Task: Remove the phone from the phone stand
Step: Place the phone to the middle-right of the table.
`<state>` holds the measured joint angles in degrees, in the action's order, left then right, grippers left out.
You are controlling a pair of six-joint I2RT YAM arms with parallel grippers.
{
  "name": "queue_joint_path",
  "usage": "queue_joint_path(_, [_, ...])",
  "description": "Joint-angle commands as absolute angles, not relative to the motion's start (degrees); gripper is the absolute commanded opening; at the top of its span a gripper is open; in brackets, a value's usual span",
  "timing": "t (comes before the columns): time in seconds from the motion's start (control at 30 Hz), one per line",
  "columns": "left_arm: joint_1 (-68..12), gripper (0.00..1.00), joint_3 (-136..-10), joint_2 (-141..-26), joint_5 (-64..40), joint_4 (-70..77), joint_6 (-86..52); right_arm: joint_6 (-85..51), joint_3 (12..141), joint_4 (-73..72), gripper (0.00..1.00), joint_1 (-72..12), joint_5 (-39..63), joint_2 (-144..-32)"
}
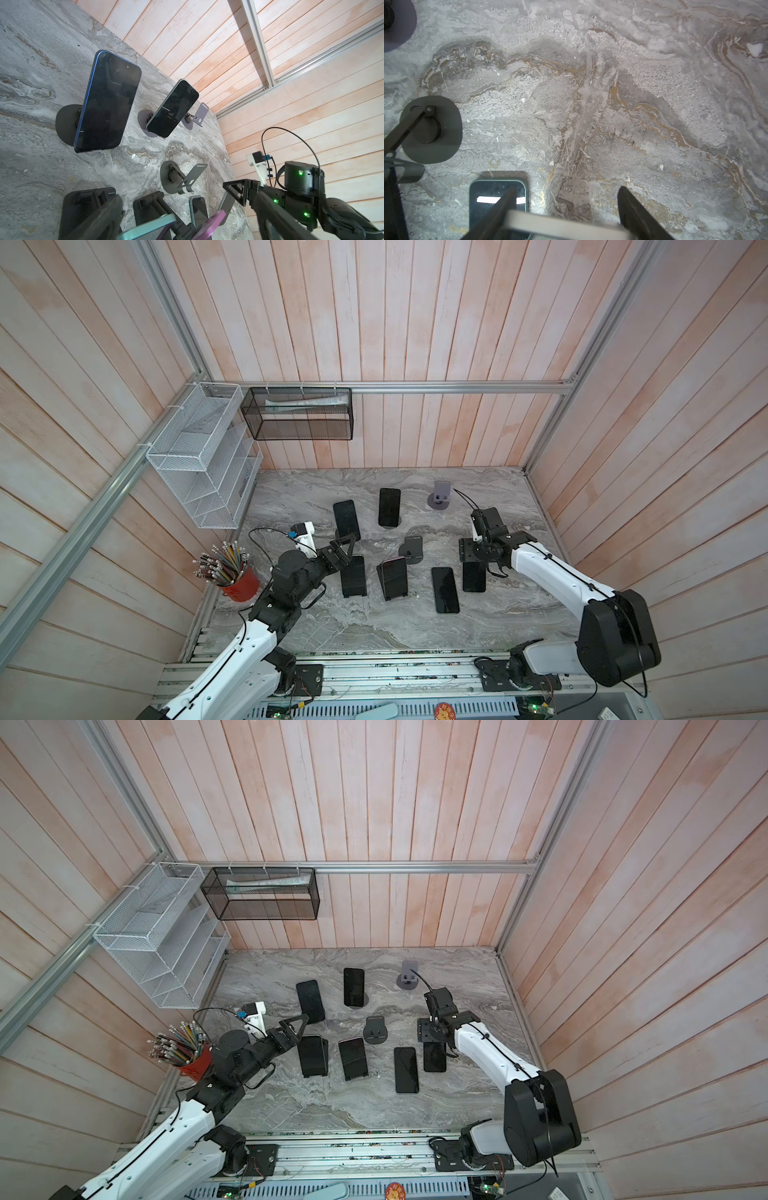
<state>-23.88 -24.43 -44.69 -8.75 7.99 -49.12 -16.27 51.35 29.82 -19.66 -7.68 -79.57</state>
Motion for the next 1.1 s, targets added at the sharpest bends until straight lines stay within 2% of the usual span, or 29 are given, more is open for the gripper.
queue_joint_path(0.0, [-23.5, 1.0, -23.4, -44.6, -9.6, 9.4, -49.0, -15.9, 51.3, 29.8, 0.67, -19.2, -6.5, -80.8])
queue_joint_path(0.63, [-23.2, 1.0, -23.2, -46.6, -10.4, 11.1, -49.6, -18.4, 47.1, 29.4, 0.67, -17.6, -2.4, -85.0])
queue_joint_path(1.07, [-23.1, 1.0, -22.6, -46.1, -10.7, 11.6, -49.9, -18.2, 45.7, 27.4, 0.72, -17.6, -0.8, -88.4])
